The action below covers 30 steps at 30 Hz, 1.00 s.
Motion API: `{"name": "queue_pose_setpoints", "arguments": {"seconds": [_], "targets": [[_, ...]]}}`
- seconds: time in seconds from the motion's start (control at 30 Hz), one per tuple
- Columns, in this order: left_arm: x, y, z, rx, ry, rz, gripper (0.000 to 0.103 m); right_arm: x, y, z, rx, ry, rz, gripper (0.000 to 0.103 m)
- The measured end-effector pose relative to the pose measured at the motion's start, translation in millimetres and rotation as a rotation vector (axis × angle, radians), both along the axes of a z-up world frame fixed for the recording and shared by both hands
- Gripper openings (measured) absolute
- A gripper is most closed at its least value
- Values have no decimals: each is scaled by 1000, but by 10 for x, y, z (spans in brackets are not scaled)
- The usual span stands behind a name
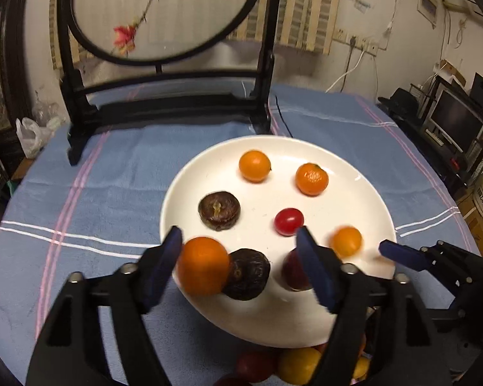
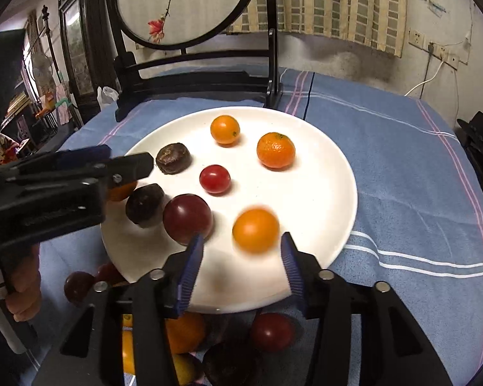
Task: Organize fruits
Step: 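Carry both fruits over the white plate and open both tools to release them, then move both open tools back toward the fruit pile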
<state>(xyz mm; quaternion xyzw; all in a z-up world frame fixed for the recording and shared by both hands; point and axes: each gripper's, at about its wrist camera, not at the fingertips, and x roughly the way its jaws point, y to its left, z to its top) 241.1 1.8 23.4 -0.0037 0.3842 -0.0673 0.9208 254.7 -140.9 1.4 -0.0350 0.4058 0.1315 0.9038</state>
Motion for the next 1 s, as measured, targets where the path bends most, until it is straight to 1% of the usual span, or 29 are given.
{"name": "queue_pose_setpoints", "arguments": {"seconds": [0.1,0.13,0.2,0.23,0.3,0.37,0.4,0.43,0.53,0.6,0.77,0.87,0.9,0.97,1.0], "targets": [[-91,20,37,-3,0,1,77,-65,-57,40,46,3,3,56],[-138,44,41,-18,6,3,79,-119,-75,56,58,6,10,61],[-226,96,48,-34,8,16,89,-207,-100,69,63,0,15,68],[-298,130,52,-38,4,28,91,-266,-114,68,67,-3,18,69],[-413,180,59,-37,-7,42,94,-391,-145,62,71,1,29,69],[-552,225,50,-9,-8,54,95,-532,-191,57,74,-1,27,70],[-629,254,36,-3,-5,54,95,-573,-202,53,77,-2,27,74],[-674,278,24,-7,-3,56,95,-651,-235,41,91,-2,22,75],[-840,357,-36,-25,5,69,96,-792,-277,-13,110,15,16,75],[-932,405,-105,-47,3,67,97,-906,-257,-45,97,15,25,75],[-1024,462,-215,-66,-1,26,97,-1147,-87,-114,34,22,86,75],[-994,495,-227,-59,-4,39,97,-1170,32,-187,-30,27,95,75],[-983,517,-242,-66,8,47,97,-1158,55,-194,-42,29,96,75],[-958,548,-263,-86,29,49,97,-1141,116,-234,-74,34,98,70],[-949,558,-263,-92,33,51,97,-1138,134,-249,-83,39,100,65]]}}
